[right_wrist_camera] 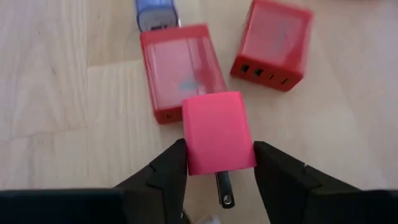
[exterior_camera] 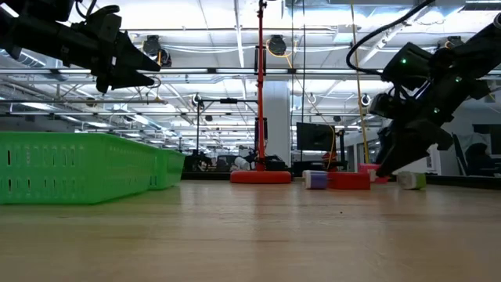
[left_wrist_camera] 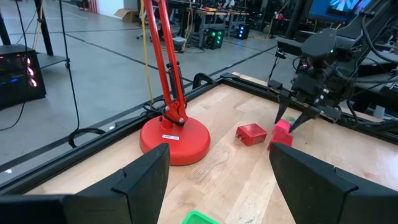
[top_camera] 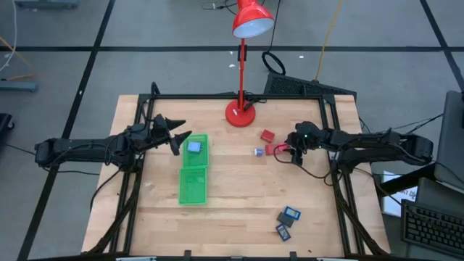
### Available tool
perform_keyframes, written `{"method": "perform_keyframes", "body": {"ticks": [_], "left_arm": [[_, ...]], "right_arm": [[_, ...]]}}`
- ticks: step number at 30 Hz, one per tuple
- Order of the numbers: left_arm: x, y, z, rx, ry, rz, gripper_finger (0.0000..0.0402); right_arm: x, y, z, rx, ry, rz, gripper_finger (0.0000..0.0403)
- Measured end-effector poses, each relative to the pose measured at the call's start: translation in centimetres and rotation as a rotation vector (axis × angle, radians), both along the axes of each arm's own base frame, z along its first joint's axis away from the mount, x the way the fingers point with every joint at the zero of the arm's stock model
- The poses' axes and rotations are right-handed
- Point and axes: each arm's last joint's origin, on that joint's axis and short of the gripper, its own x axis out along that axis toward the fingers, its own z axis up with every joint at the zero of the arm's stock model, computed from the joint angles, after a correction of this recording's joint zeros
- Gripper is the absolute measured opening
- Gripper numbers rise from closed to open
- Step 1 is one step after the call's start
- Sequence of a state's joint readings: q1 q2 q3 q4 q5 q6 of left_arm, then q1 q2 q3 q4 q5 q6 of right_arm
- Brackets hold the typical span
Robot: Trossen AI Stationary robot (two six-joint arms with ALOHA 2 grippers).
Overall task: Pick & Place Office items
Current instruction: Put the pink charger adapter into the top green bin
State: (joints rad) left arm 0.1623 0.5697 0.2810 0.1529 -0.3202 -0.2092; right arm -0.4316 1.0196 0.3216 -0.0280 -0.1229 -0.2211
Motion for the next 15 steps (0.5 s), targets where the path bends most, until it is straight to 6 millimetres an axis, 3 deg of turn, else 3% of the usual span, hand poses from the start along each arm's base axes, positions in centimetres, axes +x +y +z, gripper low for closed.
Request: {"method": "perform_keyframes", "body": {"ticks": [7, 15], "left_arm": [[0.0, 0.0, 0.0, 0.000, -0.001, 0.000, 0.0273], [0.0, 0.0, 0.0, -0.034, -0.023, 0.005, 0.0273]], "right_arm": [[0.0, -0.1, 2.8, -0.085, -0.141, -0.016, 0.0153], [0.5, 0.1, 5.9, -0.167, -0.428, -0.013, 0.0151]]}}
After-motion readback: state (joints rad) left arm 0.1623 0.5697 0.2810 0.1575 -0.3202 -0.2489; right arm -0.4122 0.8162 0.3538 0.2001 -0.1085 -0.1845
